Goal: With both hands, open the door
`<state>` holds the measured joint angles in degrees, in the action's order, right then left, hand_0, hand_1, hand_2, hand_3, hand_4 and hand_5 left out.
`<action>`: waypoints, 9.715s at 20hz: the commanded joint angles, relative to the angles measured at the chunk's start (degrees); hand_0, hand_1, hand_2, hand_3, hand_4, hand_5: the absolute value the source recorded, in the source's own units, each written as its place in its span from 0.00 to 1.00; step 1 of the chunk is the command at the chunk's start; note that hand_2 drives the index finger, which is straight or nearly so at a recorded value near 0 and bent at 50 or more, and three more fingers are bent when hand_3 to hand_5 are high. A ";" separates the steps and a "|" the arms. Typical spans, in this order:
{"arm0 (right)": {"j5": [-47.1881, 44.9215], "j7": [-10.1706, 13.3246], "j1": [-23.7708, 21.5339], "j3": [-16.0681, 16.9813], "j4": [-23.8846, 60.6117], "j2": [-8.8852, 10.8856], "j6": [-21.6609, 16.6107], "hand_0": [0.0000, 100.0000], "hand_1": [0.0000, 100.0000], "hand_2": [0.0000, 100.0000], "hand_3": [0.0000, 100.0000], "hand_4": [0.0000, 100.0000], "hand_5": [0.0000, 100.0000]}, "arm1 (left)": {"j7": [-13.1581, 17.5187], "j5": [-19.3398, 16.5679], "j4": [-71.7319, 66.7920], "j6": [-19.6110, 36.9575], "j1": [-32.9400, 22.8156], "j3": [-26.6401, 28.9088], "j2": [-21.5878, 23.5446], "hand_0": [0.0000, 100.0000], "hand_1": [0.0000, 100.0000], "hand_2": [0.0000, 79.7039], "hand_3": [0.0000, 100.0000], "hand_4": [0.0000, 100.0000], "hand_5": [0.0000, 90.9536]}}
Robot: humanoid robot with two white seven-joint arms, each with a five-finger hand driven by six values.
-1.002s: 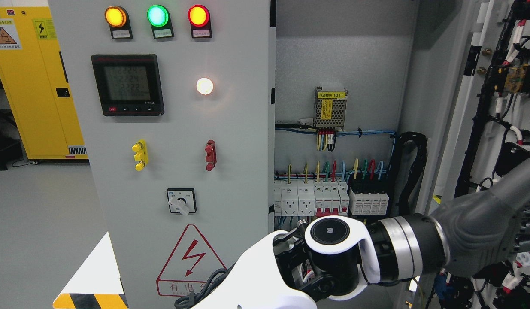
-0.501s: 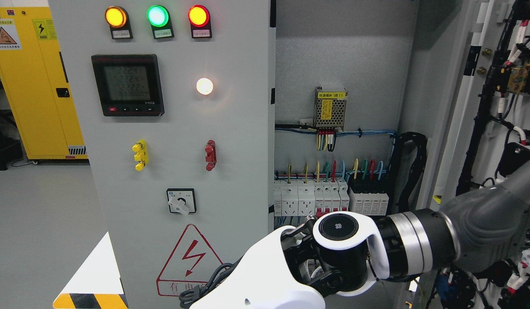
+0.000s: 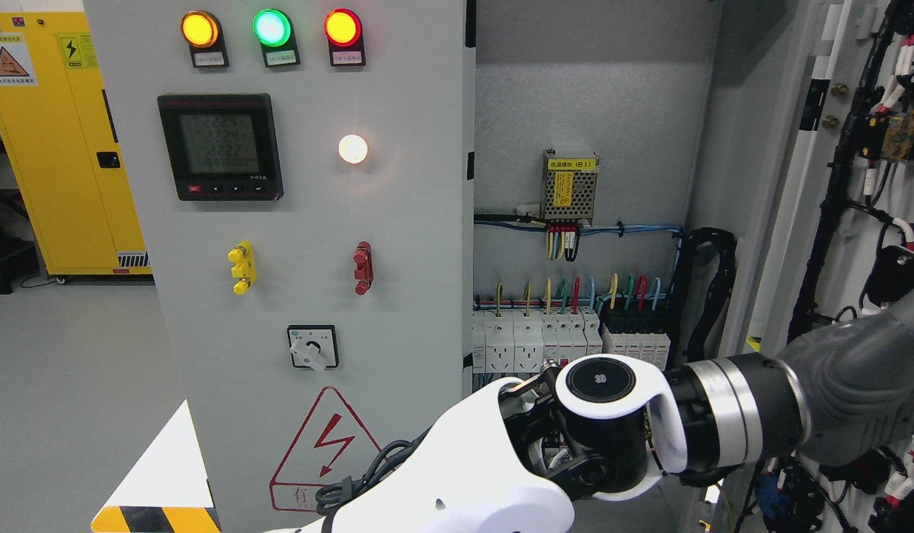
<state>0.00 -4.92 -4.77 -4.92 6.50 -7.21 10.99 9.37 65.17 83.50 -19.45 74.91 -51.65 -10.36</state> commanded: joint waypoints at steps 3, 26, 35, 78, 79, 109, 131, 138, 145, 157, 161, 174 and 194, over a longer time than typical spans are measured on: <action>-1.50 -0.01 -0.06 0.00 0.00 0.00 0.00 0.26 0.00 0.00 0.00 0.00 0.00 | 0.21 0.39 -0.54 -2.35 0.15 7.25 2.88 0.00 0.00 0.00 0.00 0.00 0.00; -1.50 -0.01 0.29 -0.09 0.00 0.00 0.00 0.26 0.00 0.00 0.00 0.00 0.00 | -0.32 -19.20 17.57 5.82 -47.72 7.18 27.41 0.00 0.00 0.00 0.00 0.00 0.00; -1.50 -0.01 0.38 -0.09 0.00 0.53 0.00 0.26 0.00 0.00 0.00 0.00 0.00 | -0.23 -31.77 1.60 19.34 -71.46 10.25 27.76 0.00 0.00 0.00 0.00 0.00 0.00; -1.67 -0.01 1.17 -0.18 0.00 3.96 0.00 0.26 0.00 0.00 0.00 0.00 0.00 | 0.39 -40.91 -82.89 21.03 -77.81 38.12 8.78 0.00 0.00 0.00 0.00 0.00 0.00; -1.67 -0.01 1.17 -0.18 0.00 3.96 0.00 0.26 0.00 0.00 0.00 0.00 0.00 | 0.30 -40.91 -82.89 21.11 -77.81 38.03 8.78 0.00 0.00 0.00 0.00 0.00 0.00; -1.85 0.26 -22.20 -0.18 97.69 10.28 -0.88 0.26 0.00 0.00 0.00 0.00 0.00 | 0.39 -40.91 -82.27 29.03 -77.19 35.22 8.87 0.00 0.00 0.00 0.00 0.00 0.00; -2.11 0.17 -13.35 -9.40 112.32 10.20 -21.10 0.26 0.00 0.00 0.00 0.00 0.00 | 0.82 -40.91 -82.36 29.03 -75.17 35.40 9.83 0.00 0.00 0.00 0.00 0.00 0.00; -2.11 0.17 -1.13 -9.32 111.71 8.27 -19.96 0.26 0.00 0.00 0.00 0.00 0.00 | 0.91 -40.83 -82.27 29.03 -75.17 35.48 9.75 0.00 0.00 0.00 0.00 0.00 0.00; -2.20 0.17 10.74 -8.62 107.77 4.66 -9.24 0.26 0.00 0.00 0.00 0.00 0.00 | 0.91 -40.83 -82.36 28.85 -75.17 35.48 9.48 0.00 0.00 0.00 0.00 0.00 0.00; -2.98 0.17 29.46 -6.42 89.57 2.73 -3.96 0.26 0.00 0.00 0.00 0.00 0.00 | 1.00 -40.83 -82.18 28.94 -75.08 35.57 9.13 0.00 0.00 0.00 0.00 0.00 0.00; -7.56 0.17 33.51 -6.42 84.21 2.81 -3.96 0.26 0.00 0.00 0.00 0.00 0.00 | 1.00 -40.83 -82.18 28.94 -75.08 35.57 8.87 0.00 0.00 0.00 0.00 0.00 0.00; -7.82 -4.22 40.81 -3.43 75.06 3.08 -3.96 0.26 0.00 0.00 0.00 0.00 0.00 | 0.91 -40.83 -82.18 28.94 -75.08 35.48 8.87 0.00 0.00 0.00 0.00 0.00 0.00; -15.65 -18.70 45.38 0.17 71.99 3.78 -2.55 0.27 0.00 0.00 0.00 0.00 0.00 | 0.91 -40.83 -81.92 29.03 -74.73 35.57 8.87 0.00 0.00 0.00 0.00 0.00 0.00</action>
<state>-14.68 -20.69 39.25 -6.63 81.52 -3.70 8.34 10.29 24.34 0.00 9.32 0.00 -16.10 0.00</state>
